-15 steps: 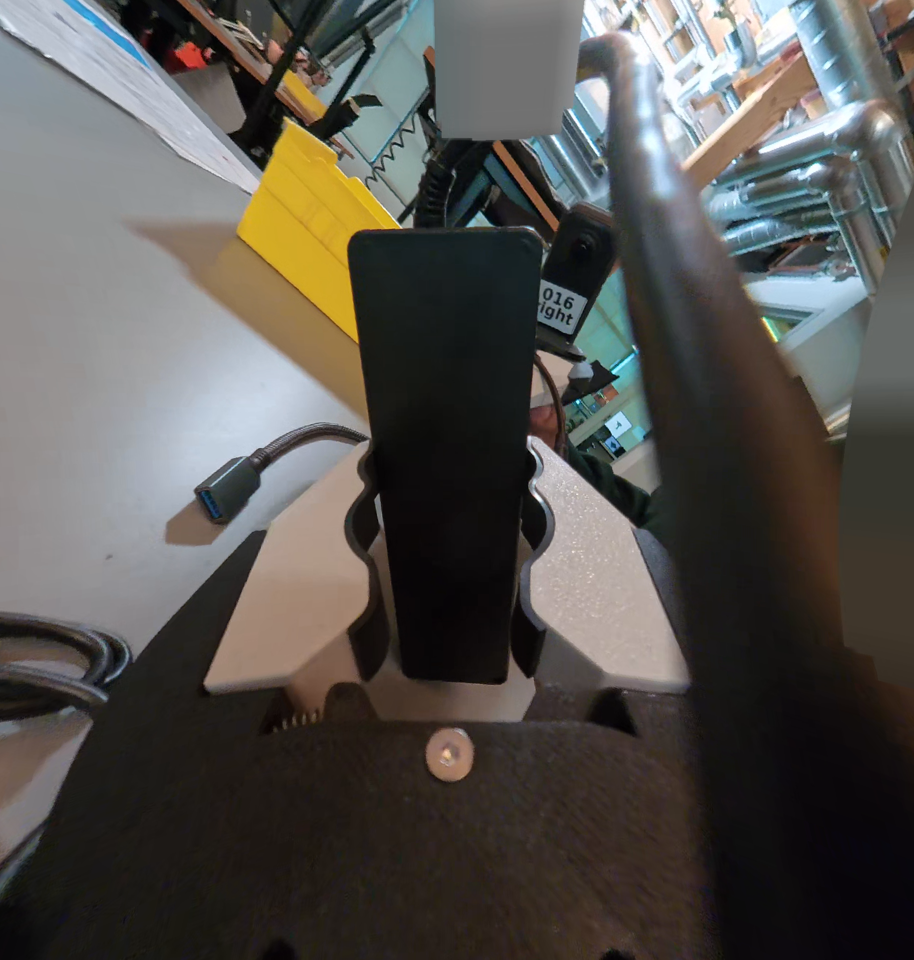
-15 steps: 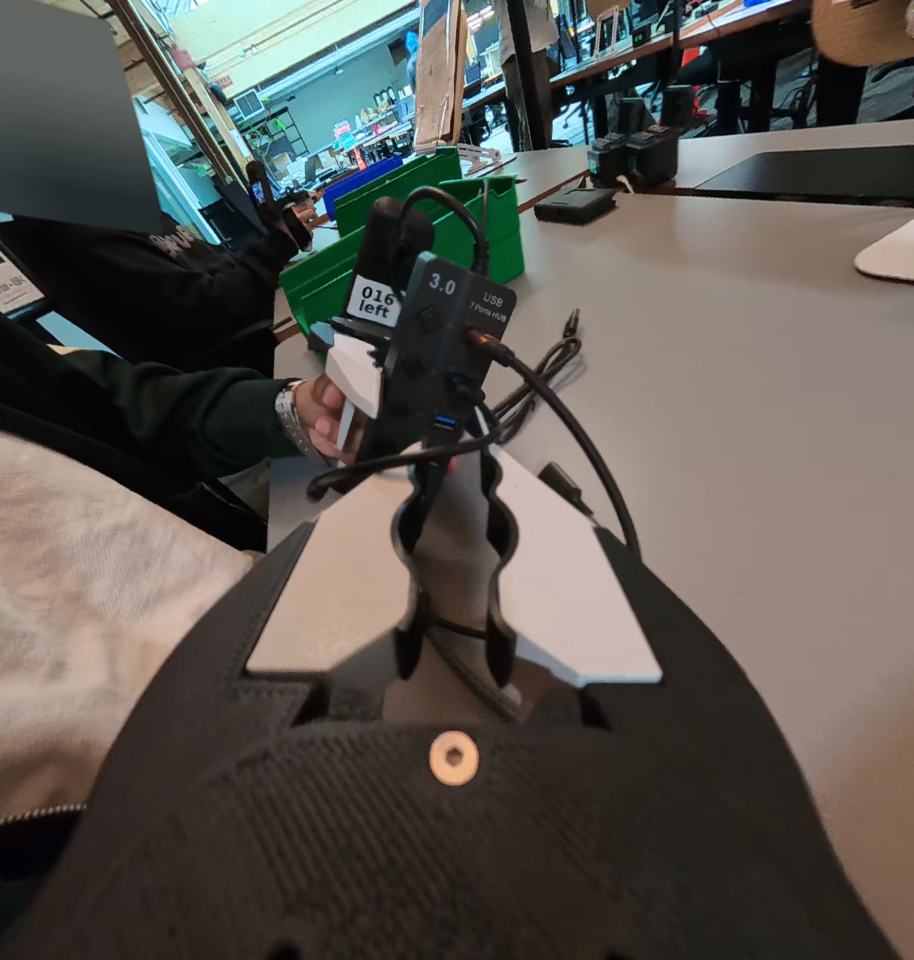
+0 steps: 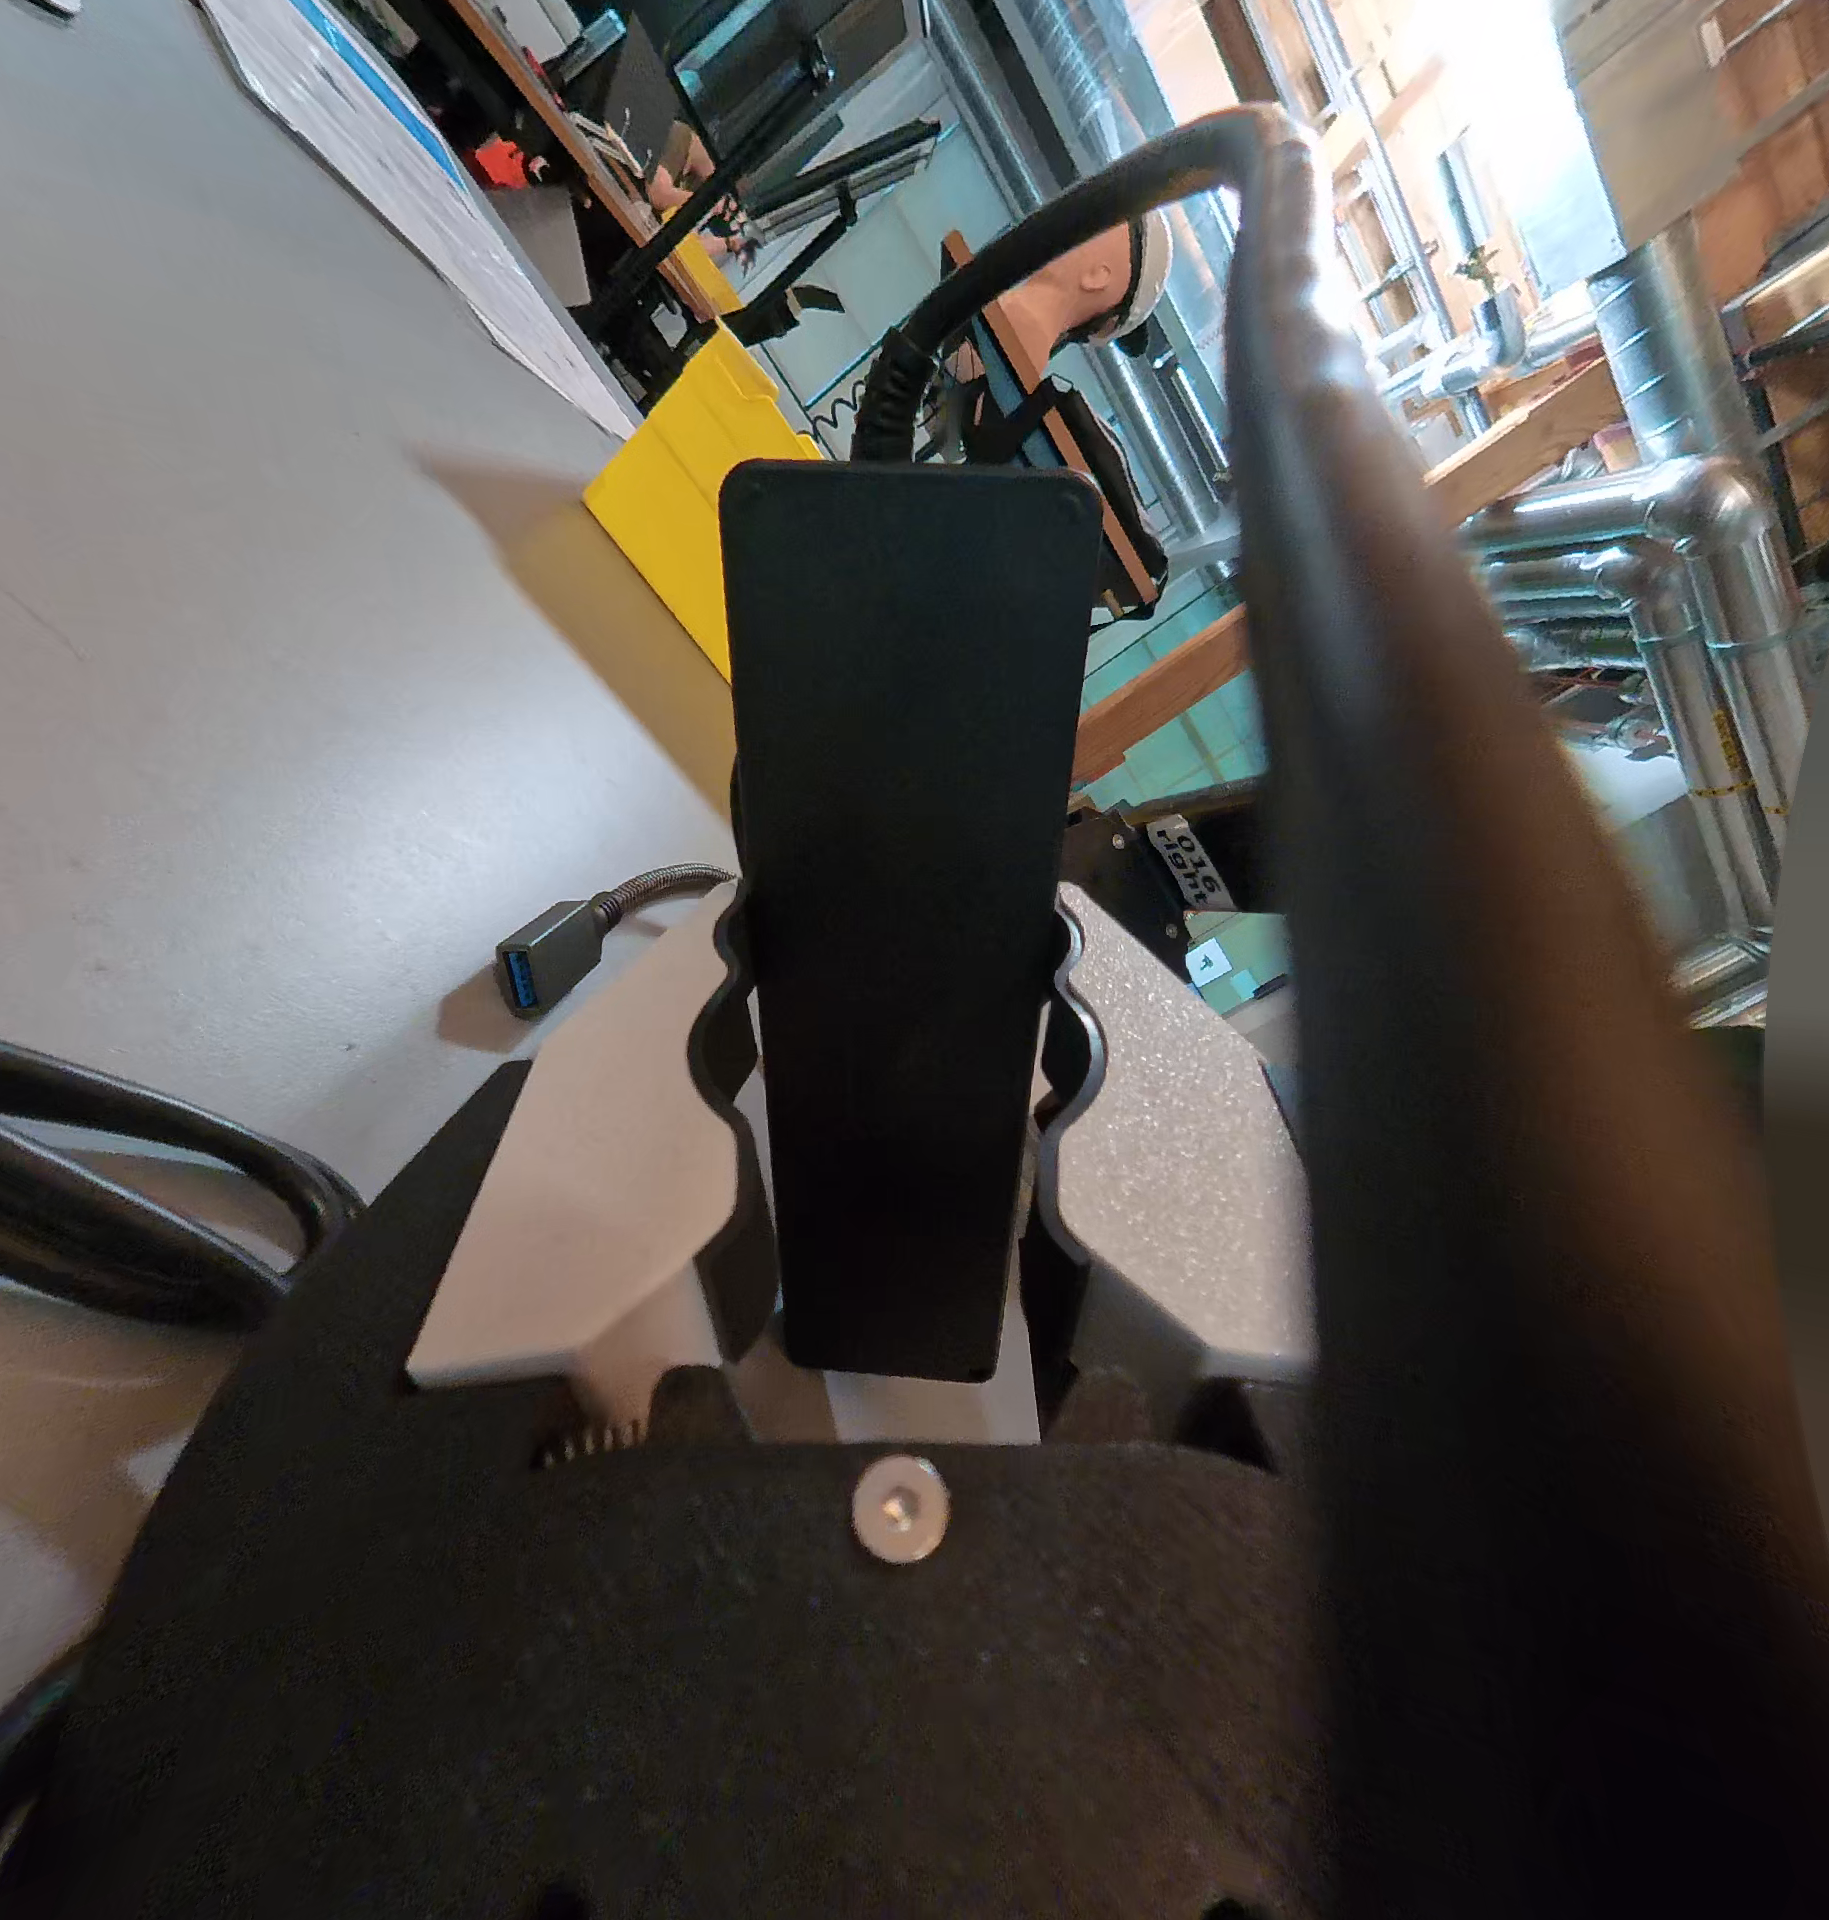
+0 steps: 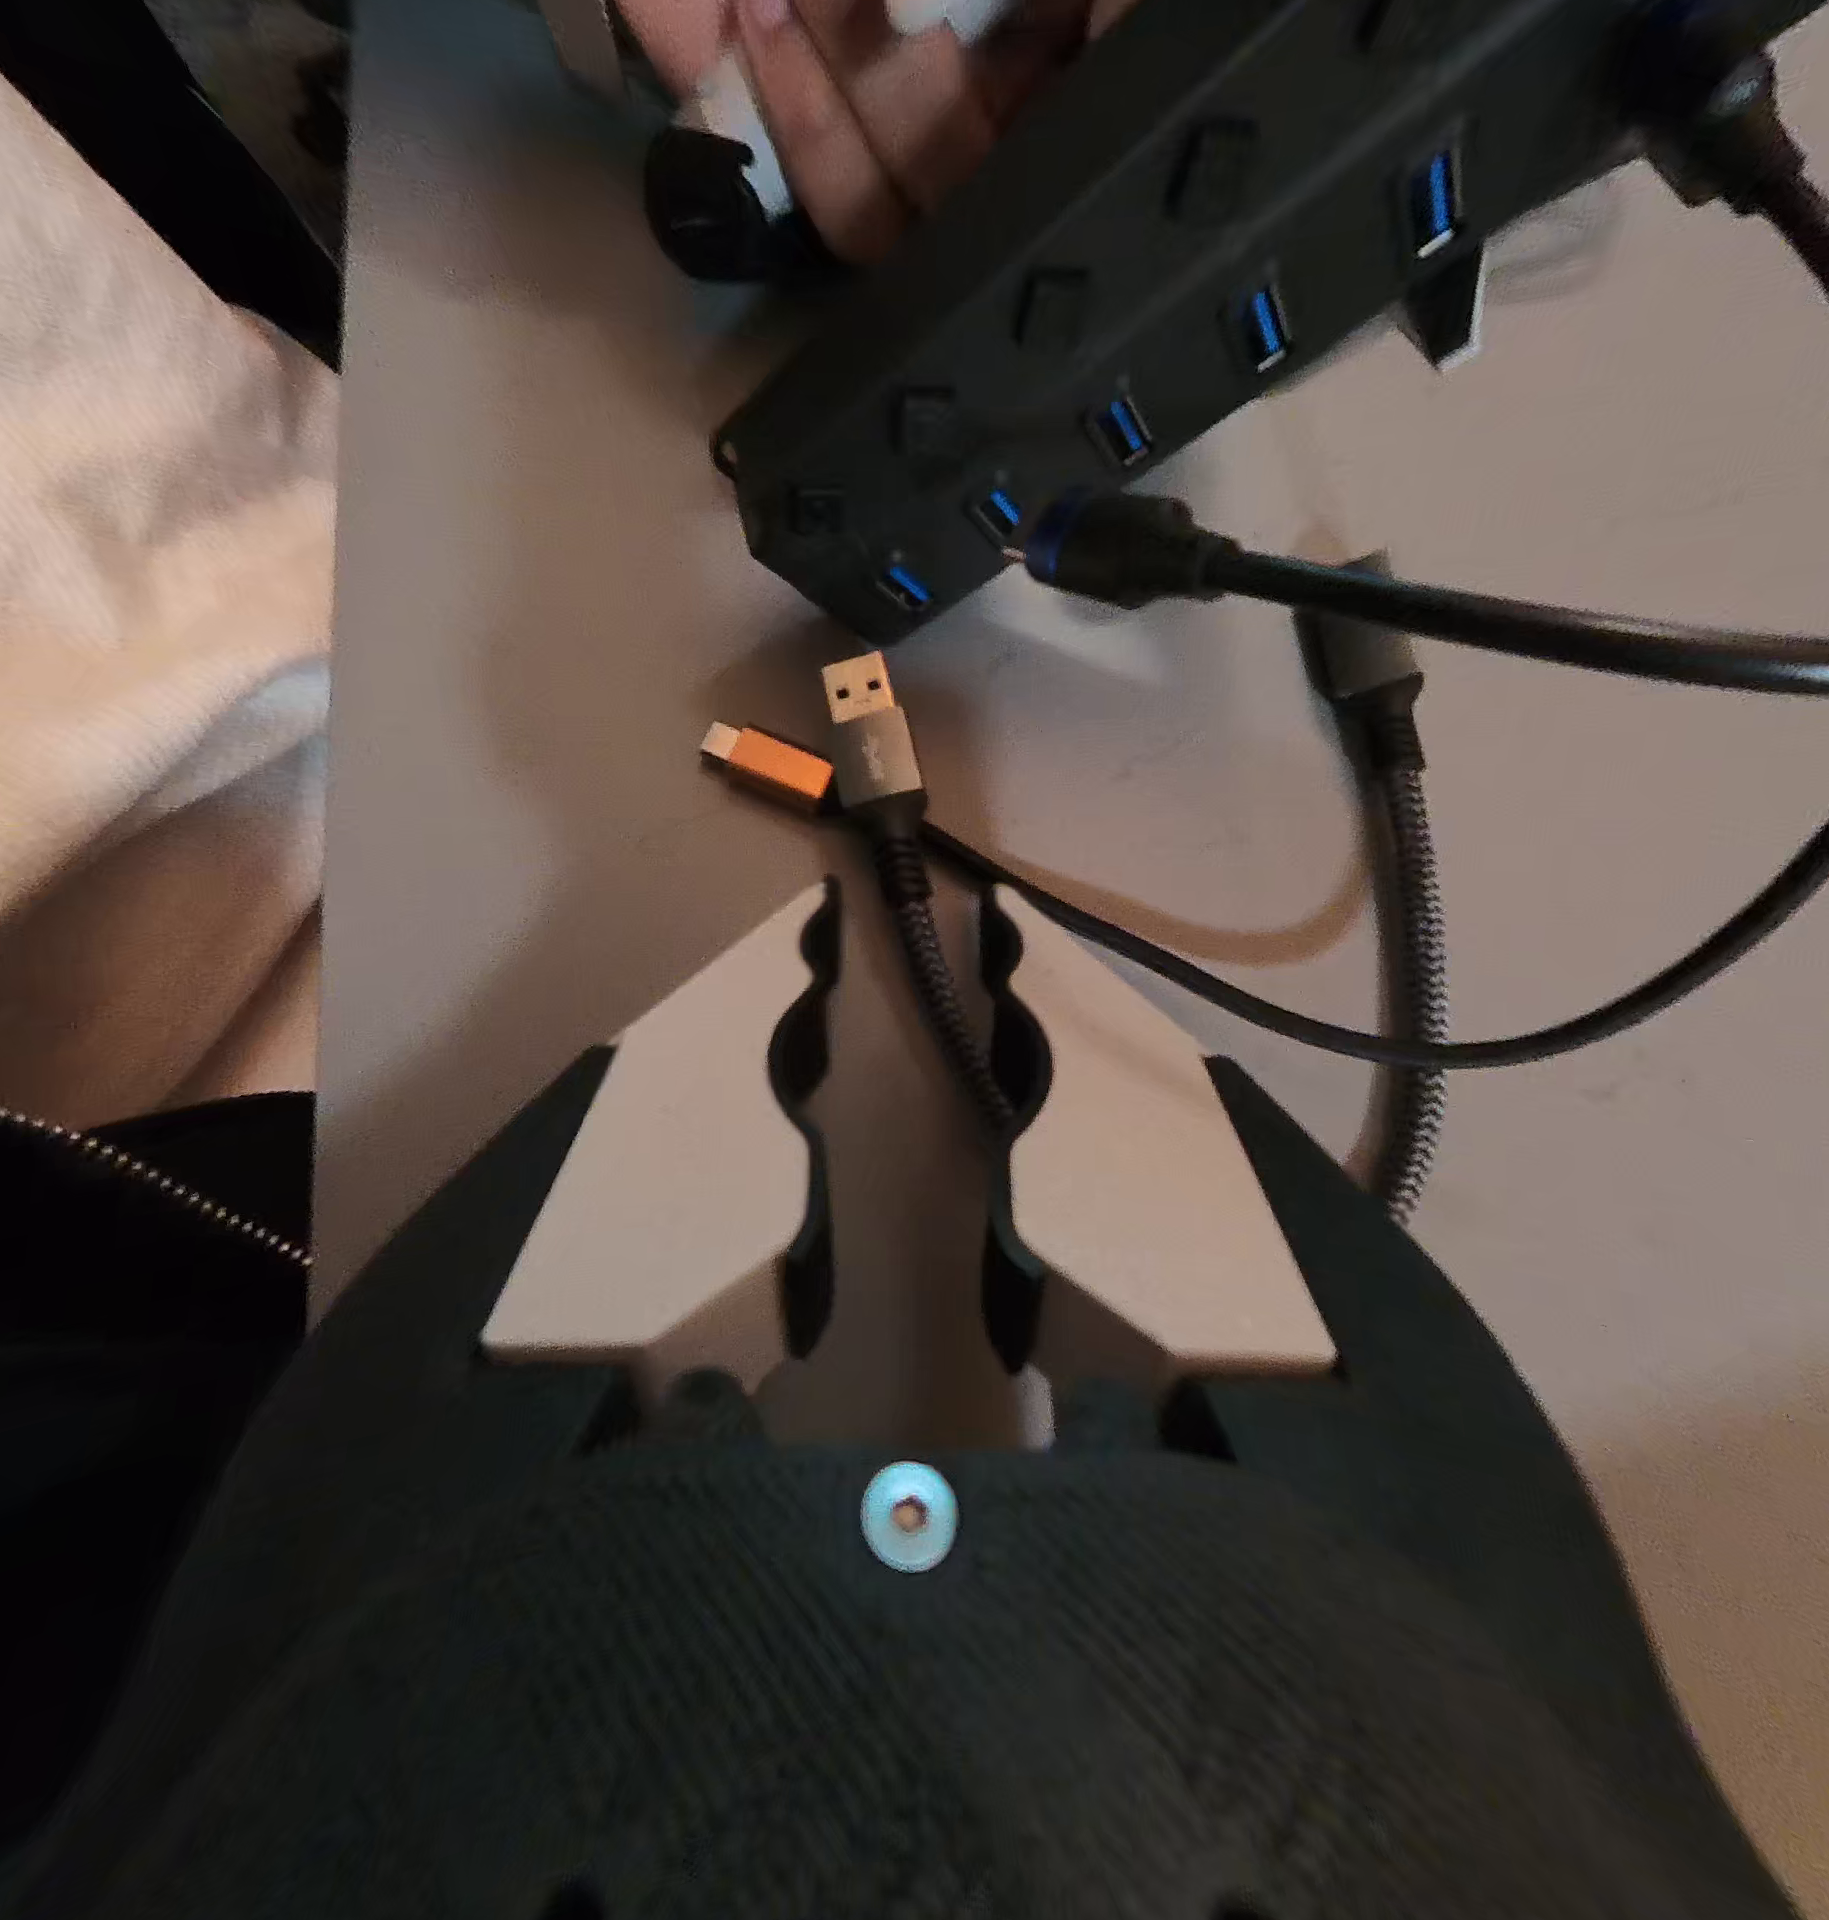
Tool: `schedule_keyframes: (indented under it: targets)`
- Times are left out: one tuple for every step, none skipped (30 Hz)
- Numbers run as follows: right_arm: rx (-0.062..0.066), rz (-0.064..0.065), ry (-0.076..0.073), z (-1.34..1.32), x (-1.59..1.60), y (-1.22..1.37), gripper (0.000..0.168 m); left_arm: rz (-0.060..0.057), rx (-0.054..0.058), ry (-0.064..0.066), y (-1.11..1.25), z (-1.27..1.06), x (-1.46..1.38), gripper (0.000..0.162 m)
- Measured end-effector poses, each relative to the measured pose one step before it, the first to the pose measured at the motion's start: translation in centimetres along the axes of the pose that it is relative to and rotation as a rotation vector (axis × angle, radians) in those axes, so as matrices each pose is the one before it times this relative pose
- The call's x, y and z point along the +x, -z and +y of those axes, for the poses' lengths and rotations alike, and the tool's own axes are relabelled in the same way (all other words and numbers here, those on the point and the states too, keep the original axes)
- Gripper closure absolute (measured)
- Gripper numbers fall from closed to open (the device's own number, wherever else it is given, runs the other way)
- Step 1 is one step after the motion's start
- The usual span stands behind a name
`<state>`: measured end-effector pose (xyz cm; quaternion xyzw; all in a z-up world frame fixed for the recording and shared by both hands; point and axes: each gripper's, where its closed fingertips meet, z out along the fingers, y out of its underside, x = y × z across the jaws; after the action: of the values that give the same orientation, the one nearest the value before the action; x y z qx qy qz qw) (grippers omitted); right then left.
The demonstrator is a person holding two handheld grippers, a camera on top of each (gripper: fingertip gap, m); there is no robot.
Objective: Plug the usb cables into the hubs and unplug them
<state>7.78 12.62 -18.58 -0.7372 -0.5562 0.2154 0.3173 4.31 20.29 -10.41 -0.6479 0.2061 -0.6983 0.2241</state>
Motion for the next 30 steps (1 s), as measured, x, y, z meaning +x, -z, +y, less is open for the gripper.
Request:
schedule_keyframes:
  targets:
    - [-0.0032,0.0131,0.0057,-0.022,0.144,0.005,0.155,-0.0003,0.001,0.0015,0.014,-0.02,-0.02,0.111]
    - [0.0177,0.0104,0.0095,-0.369,0.084,0.165,0.159,0.0005,0.0003,-0.0002,-0.003,-0.01,0.014,0.111]
    - [0.0345,0.0116,0.0043,-0.651,0.153,0.351,0.16,0.0019,-0.0013,-0.0026,-0.013,0.018,0.043,0.111]
    - [0.051,0.0061,-0.0123,-0.911,0.198,0.521,0.161,0.0043,-0.0025,-0.0061,-0.007,0.05,0.1,0.111]
    - [0.0599,0.0017,-0.0312,-1.024,0.29,0.598,0.161,0.0061,-0.0051,-0.0105,-0.044,0.085,0.162,0.111]
    - [0.0603,0.0006,-0.0486,-0.985,0.392,0.599,0.161,0.0103,-0.0086,-0.0163,-0.075,0.147,0.259,0.111]
    - [0.0565,-0.0063,-0.0638,-0.87,0.383,0.497,0.161,0.0206,-0.0119,-0.022,-0.128,0.247,0.447,0.111]
    - [0.0489,-0.0097,-0.0749,-0.718,0.346,0.343,0.161,0.0298,-0.0141,-0.0252,-0.205,0.316,0.628,0.11]
    - [0.0358,-0.007,-0.0702,-0.538,0.287,0.184,0.161,0.0303,-0.0174,-0.0252,-0.289,0.402,0.661,0.11]
    - [0.0166,-0.0022,-0.0462,-0.276,0.171,0.052,0.161,0.0255,-0.0255,-0.029,-0.34,0.549,0.63,0.11]
    - [-0.0108,0.0125,-0.0178,0.057,0.142,-0.057,0.162,0.0174,-0.0333,-0.0357,-0.361,0.629,0.563,0.11]
    - [-0.038,0.0291,0.0051,0.347,0.203,-0.1,0.162,0.0151,-0.0264,-0.0365,-0.313,0.476,0.567,0.109]
    - [-0.0469,0.0302,0.0209,0.389,0.07,-0.08,0.162,0.0078,-0.01,-0.0317,-0.169,0.18,0.428,0.11]
    - [-0.035,0.0175,0.0246,0.177,-0.196,-0.021,0.162,0.0031,-0.0075,-0.022,-0.086,0.121,0.251,0.11]
    - [-0.0241,0.0097,0.0148,-0.004,-0.275,0.027,0.162,0.0006,-0.0013,-0.0109,-0.016,0.026,0.118,0.111]
    - [-0.0233,-0.0002,0.0011,0.022,-0.296,0.014,0.162,-0.0044,0.0004,-0.001,0.006,-0.013,-0.06,0.106]
    - [-0.0205,-0.0149,-0.0076,0.028,-0.427,0.02,0.161,-0.0041,0.0009,0.0037,0.002,-0.032,-0.105,0.107]
    - [-0.0132,-0.0155,-0.0099,-0.012,-0.366,0.063,0.161,0.0005,0.0009,0.0044,0.014,-0.016,-0.046,0.107]
    - [-0.01,-0.0097,-0.0109,-0.003,-0.226,0.098,0.161,0.0,0.0009,0.0023,0.005,-0.014,-0.032,0.107]
    - [-0.0156,-0.0076,-0.0106,0.117,-0.143,0.094,0.161,-0.0011,-0.0001,-0.0009,-0.002,0.0,-0.009,0.107]
    - [-0.0211,0.0005,-0.009,0.225,-0.017,0.061,0.162,-0.0011,-0.0009,-0.0032,-0.006,0.005,0.016,0.107]
    - [-0.0224,0.0072,-0.0058,0.279,0.073,-0.003,0.162,0.0006,-0.0014,-0.0062,-0.023,0.021,0.06,0.107]
    - [-0.0193,0.0078,-0.0014,0.242,0.044,-0.068,0.162,0.0028,-0.0025,-0.0059,-0.036,0.041,0.095,0.107]
    - [-0.0148,0.0072,-0.0011,0.168,0.008,-0.102,0.162,0.0032,-0.0026,-0.0057,-0.034,0.035,0.095,0.107]
    - [-0.012,0.0059,0.0,0.111,-0.035,-0.117,0.162,0.0021,-0.0027,-0.0049,-0.033,0.044,0.079,0.107]
    - [-0.0082,0.0069,0.0064,0.063,-0.023,-0.073,0.162,-0.0003,0.0002,-0.0023,0.009,0.001,0.02,0.107]
    - [-0.0028,0.0099,0.0085,-0.009,0.022,-0.004,0.162,-0.0006,0.0007,0.0005,0.007,-0.015,-0.011,0.107]
    - [0.002,0.0087,0.0029,-0.066,0.065,0.074,0.162,-0.0011,0.0003,0.0011,0.004,-0.007,-0.029,0.107]
    - [0.0064,0.0013,-0.0034,-0.123,0.029,0.119,0.162,0.0008,-0.0008,0.0002,-0.003,0.019,0.004,0.107]
    - [0.0079,-0.0033,-0.0065,-0.126,-0.005,0.127,0.162,-0.0007,0.0004,-0.0005,0.016,-0.012,-0.003,0.107]
